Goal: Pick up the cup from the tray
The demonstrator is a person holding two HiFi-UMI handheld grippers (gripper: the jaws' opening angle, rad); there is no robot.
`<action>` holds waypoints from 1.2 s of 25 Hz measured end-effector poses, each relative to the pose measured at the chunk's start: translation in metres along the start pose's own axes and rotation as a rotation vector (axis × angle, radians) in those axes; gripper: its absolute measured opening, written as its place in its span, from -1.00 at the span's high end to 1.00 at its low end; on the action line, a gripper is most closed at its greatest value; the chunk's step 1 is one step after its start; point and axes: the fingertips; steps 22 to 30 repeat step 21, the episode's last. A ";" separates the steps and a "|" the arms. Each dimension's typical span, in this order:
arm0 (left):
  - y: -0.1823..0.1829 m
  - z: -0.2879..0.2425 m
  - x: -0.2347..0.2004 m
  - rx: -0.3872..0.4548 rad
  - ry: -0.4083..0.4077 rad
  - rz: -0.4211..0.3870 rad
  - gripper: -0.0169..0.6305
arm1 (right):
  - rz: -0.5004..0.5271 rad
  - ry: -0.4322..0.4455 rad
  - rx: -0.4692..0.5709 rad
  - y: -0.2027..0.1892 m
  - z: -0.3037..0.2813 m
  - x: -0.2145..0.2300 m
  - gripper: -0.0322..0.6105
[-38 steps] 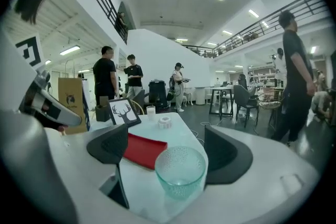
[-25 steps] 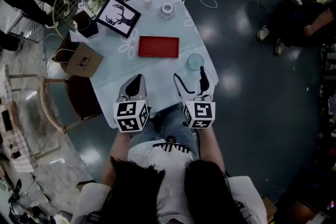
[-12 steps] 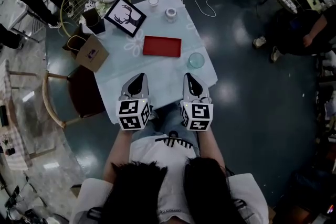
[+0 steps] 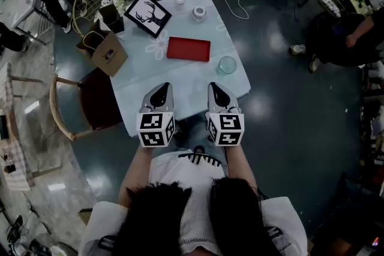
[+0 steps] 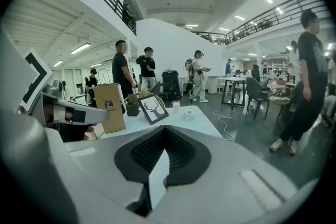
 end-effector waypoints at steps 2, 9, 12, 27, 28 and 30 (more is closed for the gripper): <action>0.000 0.000 0.001 0.001 -0.003 -0.001 0.95 | 0.004 -0.003 -0.002 0.000 0.000 -0.001 0.82; 0.002 0.001 0.002 0.003 -0.011 -0.004 0.95 | 0.012 -0.005 -0.009 0.000 0.000 -0.003 0.82; 0.003 0.001 0.001 0.005 -0.010 -0.003 0.95 | 0.015 -0.007 -0.012 0.000 -0.001 -0.003 0.82; 0.003 0.000 -0.002 0.006 -0.009 -0.001 0.95 | 0.015 -0.010 -0.021 -0.003 -0.003 -0.006 0.82; 0.003 0.000 -0.002 0.006 -0.009 -0.001 0.95 | 0.015 -0.010 -0.021 -0.003 -0.003 -0.006 0.82; 0.003 0.000 -0.002 0.006 -0.009 -0.001 0.95 | 0.015 -0.010 -0.021 -0.003 -0.003 -0.006 0.82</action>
Point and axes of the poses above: the fingertips, and each gripper's own axes: z backward along the fingers, x to its right, y out of its top, and after that the axes turned 6 degrees about x, right-handed
